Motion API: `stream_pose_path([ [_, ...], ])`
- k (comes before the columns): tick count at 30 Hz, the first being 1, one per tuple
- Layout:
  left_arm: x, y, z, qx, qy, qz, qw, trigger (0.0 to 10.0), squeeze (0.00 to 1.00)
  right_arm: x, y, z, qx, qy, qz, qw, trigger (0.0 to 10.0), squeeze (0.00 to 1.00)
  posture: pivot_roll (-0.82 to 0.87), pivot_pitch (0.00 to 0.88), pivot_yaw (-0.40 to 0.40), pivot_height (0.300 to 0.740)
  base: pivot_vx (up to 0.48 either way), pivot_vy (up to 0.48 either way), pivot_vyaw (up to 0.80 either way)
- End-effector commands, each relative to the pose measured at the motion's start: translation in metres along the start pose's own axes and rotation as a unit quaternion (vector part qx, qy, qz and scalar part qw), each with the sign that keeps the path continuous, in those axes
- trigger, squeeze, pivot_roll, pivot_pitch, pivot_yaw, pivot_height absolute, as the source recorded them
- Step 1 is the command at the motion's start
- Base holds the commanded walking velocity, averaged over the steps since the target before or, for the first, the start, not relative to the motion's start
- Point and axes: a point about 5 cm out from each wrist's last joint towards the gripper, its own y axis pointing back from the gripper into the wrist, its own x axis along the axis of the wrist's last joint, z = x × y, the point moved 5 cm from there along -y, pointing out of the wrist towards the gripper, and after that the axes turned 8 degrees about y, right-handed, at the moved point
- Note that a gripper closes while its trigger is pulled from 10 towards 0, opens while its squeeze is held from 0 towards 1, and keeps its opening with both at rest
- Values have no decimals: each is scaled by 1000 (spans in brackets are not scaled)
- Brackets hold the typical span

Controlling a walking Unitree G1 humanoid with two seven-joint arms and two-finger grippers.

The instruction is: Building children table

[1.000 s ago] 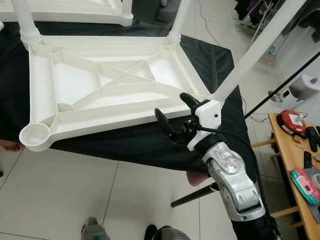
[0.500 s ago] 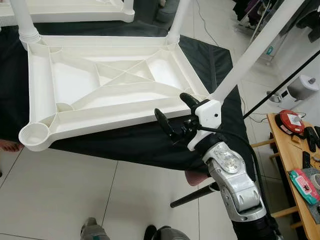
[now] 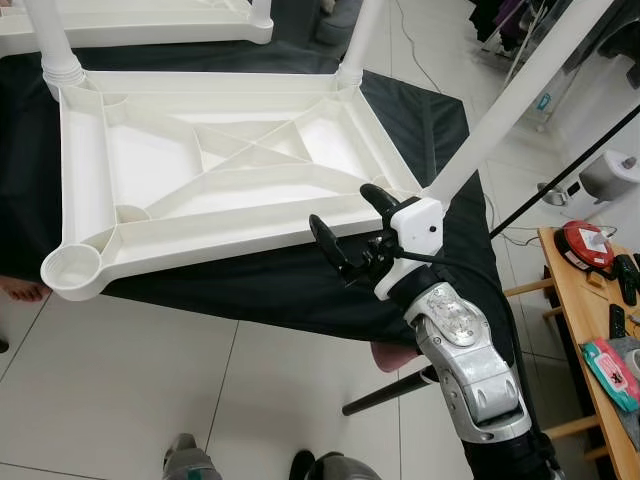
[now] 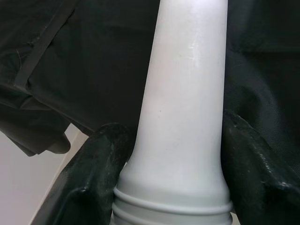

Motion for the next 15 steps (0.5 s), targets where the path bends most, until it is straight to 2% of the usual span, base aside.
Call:
stream_pose_path([
  [1,-13,-4,10,-12,-2,-23,1000,0,0,-3,2,5,-10,7,-9,1000,10000,0,145,185,-157,740,0,0,0],
  [2,-13,-4,10,-12,-2,-23,1000,0,0,-3,2,5,-10,7,-9,1000,10000,0,145,185,-157,740,0,0,0],
  [3,-6,-5,18,-38,-9,-6,999,0,0,-3,2,6,-12,7,-10,1000,10000,0,149,187,-153,740,0,0,0],
  [5,-6,-5,18,-38,-9,-6,999,0,0,-3,2,6,-12,7,-10,1000,10000,0,149,187,-153,740,0,0,0],
  [6,2,-5,25,-62,-31,8,998,0,0,-3,2,6,-14,7,-10,1000,10000,0,151,187,-153,740,0,0,0],
  [7,2,-5,25,-62,-31,8,998,0,0,-3,2,6,-14,7,-10,1000,10000,0,151,187,-153,740,0,0,0],
  [8,11,-5,32,-90,-51,25,994,8706,0,-4,2,6,-16,6,-10,1000,10000,0,154,188,-149,740,0,0,0],
  [9,11,-5,32,-90,-51,25,994,8706,0,-4,2,6,-16,6,-10,1000,10000,0,154,188,-149,740,0,0,0],
  [10,21,-3,39,-113,-64,46,990,10000,0,-4,2,6,-17,6,-10,1000,10000,0,159,189,-145,740,0,0,0],
  [12,21,-3,39,-113,-64,46,990,10000,0,-4,2,6,-17,6,-10,1000,10000,0,159,189,-145,740,0,0,0],
  [13,30,0,47,-142,-74,69,985,10000,0,-4,1,6,-19,5,-10,1000,10000,0,164,189,-145,740,0,0,0],
  [14,30,0,47,-142,-74,69,985,10000,0,-4,1,6,-19,5,-10,1000,10000,0,164,189,-145,740,0,0,0],
  [15,42,5,56,-174,-83,97,976,10000,0,-5,1,6,-20,4,-10,1000,10000,0,170,188,-142,740,0,0,0],
])
